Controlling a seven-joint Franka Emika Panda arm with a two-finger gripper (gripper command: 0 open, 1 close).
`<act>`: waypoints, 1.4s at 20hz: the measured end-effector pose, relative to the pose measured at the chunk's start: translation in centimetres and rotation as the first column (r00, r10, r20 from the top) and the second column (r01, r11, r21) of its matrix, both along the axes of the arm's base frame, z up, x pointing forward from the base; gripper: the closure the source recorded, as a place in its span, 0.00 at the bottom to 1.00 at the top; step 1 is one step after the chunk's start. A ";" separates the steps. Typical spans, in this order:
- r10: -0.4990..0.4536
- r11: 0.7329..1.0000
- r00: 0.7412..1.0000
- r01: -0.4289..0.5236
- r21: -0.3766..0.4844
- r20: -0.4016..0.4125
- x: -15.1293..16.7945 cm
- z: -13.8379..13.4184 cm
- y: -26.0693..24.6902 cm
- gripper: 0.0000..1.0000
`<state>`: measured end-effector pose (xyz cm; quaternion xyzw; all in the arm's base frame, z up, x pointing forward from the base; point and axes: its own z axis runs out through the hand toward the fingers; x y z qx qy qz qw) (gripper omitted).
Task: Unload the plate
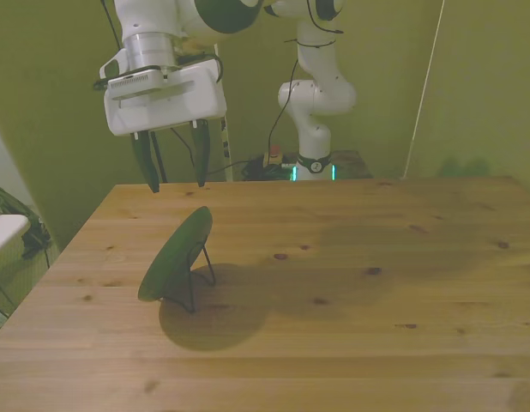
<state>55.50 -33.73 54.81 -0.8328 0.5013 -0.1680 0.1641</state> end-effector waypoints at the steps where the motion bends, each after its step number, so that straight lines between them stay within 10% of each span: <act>1: 0.008 1.000 1.000 -0.008 0.020 -0.007 0.1 -0.1 -0.6 0.00; 23: 0.174 0.975 0.981 -0.159 0.158 -0.087 7.1 -3.6 1.5 0.00; 24: 0.177 0.974 0.980 -0.162 0.159 -0.087 7.2 -3.6 1.6 1.00; 28: 0.192 0.969 0.976 -0.172 0.177 -0.104 6.9 -3.5 1.9 1.00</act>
